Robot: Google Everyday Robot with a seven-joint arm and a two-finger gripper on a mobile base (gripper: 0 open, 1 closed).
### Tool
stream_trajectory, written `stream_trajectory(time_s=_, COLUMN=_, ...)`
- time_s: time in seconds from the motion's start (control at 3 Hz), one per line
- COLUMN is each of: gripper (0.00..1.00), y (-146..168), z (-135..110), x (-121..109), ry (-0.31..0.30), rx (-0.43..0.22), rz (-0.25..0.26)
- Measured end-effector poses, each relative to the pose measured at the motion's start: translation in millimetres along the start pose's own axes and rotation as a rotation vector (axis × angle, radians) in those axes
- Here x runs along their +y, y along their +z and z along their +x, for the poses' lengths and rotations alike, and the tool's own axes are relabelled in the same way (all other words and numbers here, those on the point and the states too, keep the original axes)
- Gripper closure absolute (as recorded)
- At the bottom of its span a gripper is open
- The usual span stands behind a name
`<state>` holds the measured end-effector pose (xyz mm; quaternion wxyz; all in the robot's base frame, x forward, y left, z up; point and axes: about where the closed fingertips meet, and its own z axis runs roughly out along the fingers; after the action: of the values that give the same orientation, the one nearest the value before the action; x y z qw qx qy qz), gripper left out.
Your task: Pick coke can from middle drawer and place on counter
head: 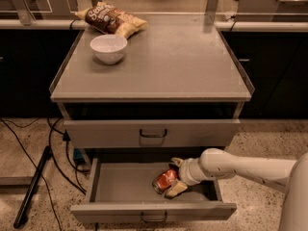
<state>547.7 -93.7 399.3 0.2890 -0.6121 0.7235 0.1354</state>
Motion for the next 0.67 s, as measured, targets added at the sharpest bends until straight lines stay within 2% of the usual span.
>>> stream_trajectory(time_s=0.67, gripper=0.20, y=25, z=18, x=0, ry=0.038, rx=-0.052, rz=-0.031)
